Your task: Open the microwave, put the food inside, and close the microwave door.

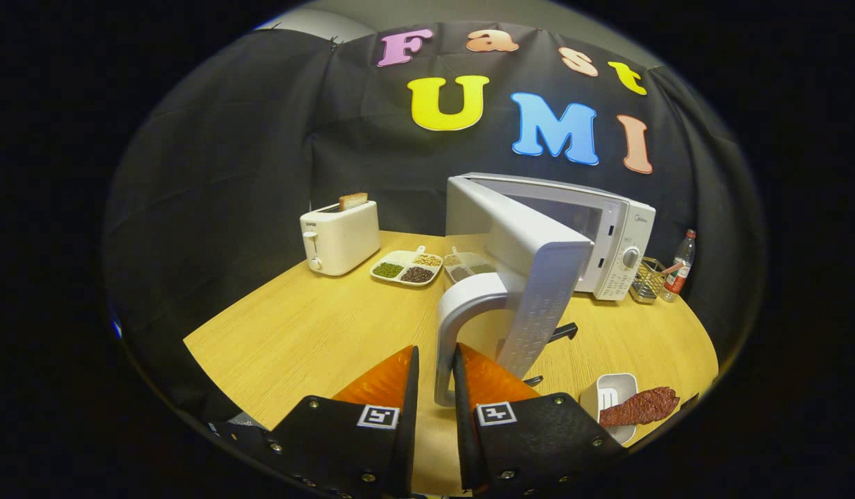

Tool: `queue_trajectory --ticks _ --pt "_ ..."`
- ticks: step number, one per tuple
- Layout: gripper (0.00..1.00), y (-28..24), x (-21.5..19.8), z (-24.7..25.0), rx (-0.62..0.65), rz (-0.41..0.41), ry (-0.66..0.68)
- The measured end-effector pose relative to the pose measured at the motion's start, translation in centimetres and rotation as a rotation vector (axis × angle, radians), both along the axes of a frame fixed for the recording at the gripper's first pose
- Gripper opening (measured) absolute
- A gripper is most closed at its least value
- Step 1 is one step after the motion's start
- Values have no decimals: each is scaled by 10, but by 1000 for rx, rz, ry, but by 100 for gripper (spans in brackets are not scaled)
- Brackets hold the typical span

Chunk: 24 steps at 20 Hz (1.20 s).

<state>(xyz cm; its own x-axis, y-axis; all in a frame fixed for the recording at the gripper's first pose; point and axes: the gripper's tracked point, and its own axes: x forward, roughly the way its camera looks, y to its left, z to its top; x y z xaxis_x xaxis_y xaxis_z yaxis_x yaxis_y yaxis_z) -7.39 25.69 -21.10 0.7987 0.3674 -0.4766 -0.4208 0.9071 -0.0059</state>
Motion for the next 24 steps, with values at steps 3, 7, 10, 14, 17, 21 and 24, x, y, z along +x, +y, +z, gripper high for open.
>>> queue_trajectory --ticks 3,7,10,14,17,21,24 --pt "27 32 -31 5 81 152 31" --pt "27 35 -52 32 165 267 18" --pt "26 4 -38 54 188 217 -21" --pt "28 -56 -10 77 205 96 -84" --pt "75 -106 6 75 163 16 -126" --pt "96 -173 13 62 135 -111 -123" --pt "96 -214 13 52 125 -188 -112"
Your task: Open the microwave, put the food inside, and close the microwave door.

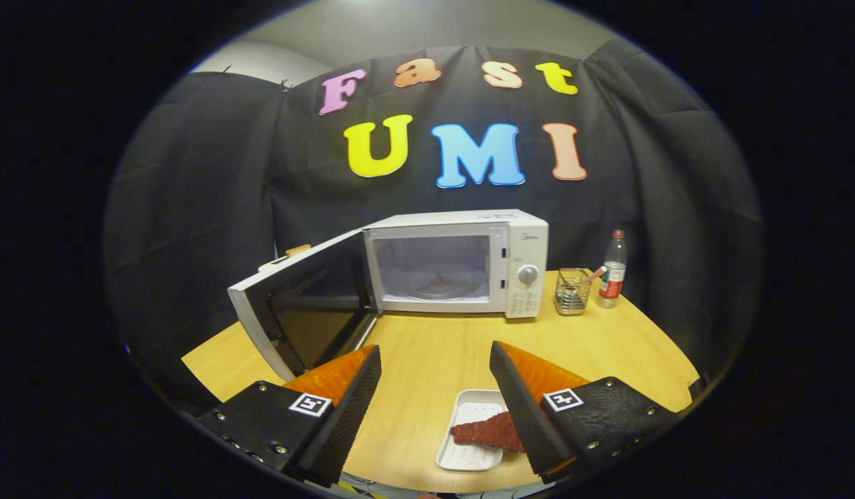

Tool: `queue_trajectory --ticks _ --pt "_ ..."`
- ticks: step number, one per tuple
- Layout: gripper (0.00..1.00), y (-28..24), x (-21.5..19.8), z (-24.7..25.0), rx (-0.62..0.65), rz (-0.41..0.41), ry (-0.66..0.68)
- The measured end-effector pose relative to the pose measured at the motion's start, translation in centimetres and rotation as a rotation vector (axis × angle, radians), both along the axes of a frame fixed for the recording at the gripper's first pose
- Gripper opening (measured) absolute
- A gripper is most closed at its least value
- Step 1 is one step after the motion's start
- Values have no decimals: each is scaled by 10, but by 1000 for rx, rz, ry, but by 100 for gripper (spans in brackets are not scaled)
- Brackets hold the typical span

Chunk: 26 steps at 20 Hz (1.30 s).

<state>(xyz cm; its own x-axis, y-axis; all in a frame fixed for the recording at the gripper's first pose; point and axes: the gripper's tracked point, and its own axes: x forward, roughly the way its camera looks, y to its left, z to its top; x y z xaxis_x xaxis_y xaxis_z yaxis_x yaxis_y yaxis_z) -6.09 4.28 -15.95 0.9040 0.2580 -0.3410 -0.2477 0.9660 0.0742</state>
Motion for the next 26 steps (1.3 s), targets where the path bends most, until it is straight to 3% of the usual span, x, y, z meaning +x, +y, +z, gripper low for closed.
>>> queue_trajectory --ticks 6,13,16,18,22,23,24,26 --pt "96 -50 -3 -39 54 -117 91" --pt "95 -77 -9 -99 208 -230 263" --pt "82 -77 -16 -118 252 -245 332" --pt "65 -76 -15 -125 275 -243 363" --pt "65 -60 -19 -139 340 -209 440" --pt "46 -63 -16 -138 344 -227 436" --pt "41 -61 -19 -134 336 -217 438" --pt "41 -53 -19 -126 350 -196 417"
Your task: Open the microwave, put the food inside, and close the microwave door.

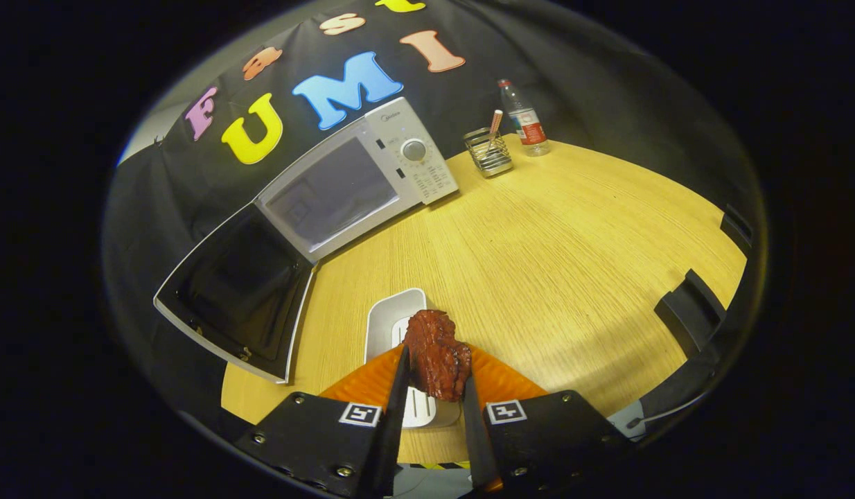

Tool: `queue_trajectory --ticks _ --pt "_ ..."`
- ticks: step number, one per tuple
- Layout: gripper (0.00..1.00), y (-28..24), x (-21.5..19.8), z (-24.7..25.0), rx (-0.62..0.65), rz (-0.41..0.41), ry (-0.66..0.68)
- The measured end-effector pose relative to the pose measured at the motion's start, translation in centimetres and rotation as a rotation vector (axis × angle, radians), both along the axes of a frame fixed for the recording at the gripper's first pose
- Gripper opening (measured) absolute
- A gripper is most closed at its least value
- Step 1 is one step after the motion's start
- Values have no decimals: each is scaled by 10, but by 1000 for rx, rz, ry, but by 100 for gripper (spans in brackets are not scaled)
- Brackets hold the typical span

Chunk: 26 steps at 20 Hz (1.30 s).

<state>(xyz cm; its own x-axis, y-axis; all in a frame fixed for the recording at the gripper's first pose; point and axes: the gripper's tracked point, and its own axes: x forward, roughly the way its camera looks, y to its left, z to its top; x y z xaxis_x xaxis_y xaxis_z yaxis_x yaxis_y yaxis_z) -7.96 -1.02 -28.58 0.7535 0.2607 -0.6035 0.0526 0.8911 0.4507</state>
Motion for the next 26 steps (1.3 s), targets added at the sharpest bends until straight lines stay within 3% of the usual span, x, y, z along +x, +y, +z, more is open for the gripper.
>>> queue_trajectory --ticks 1,2,3,4,5,8,15,26 --pt "29 1 -1 4 -1 30 4" --pt "29 7 2 6 15 13 -7" --pt "16 10 6 7 2 31 1" --pt "16 8 6 14 -16 20 -14" --pt "8 11 6 16 -47 34 -16" --pt "8 17 6 19 -89 55 -12" --pt "8 21 30 61 -58 17 -54" --pt "8 87 120 140 39 114 -209"
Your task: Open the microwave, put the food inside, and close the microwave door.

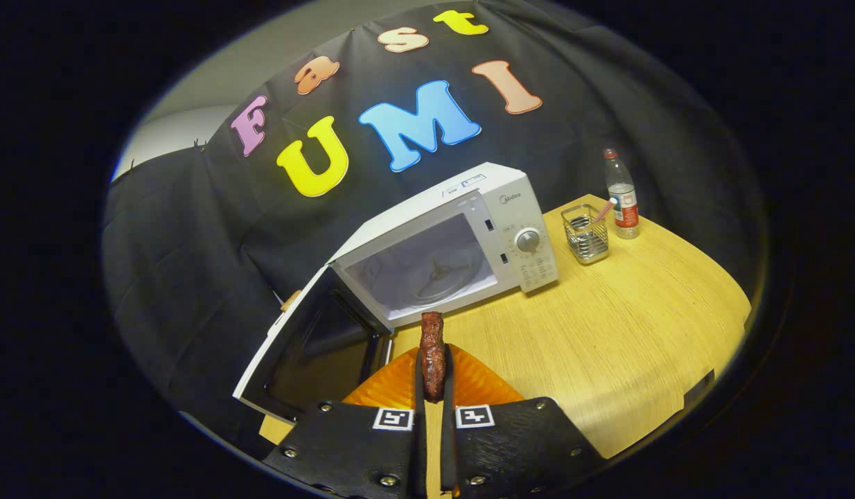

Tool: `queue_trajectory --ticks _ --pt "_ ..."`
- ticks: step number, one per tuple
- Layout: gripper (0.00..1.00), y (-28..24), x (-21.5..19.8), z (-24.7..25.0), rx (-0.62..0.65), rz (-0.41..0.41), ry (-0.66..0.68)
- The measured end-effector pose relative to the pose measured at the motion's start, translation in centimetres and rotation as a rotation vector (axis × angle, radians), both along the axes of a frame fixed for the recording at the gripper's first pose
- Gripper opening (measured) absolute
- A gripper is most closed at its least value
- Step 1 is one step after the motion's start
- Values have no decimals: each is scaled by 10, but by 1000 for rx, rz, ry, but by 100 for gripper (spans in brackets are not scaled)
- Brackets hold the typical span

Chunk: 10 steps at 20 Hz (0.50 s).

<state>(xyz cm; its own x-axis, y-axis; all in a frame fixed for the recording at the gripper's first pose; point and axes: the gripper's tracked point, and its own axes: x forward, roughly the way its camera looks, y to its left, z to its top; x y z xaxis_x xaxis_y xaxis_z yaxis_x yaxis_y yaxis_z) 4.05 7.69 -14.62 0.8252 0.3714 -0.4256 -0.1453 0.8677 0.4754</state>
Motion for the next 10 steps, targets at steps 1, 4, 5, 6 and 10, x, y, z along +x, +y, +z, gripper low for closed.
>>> queue_trajectory --ticks 1,4,5,6,10 --pt "8 5 9 0 -6 11 -6" --pt "8 25 36 5 -23 50 -39" --pt "8 33 46 6 -13 60 -47" --pt "8 41 56 9 -3 69 -55" --pt "8 63 98 19 19 94 -102"
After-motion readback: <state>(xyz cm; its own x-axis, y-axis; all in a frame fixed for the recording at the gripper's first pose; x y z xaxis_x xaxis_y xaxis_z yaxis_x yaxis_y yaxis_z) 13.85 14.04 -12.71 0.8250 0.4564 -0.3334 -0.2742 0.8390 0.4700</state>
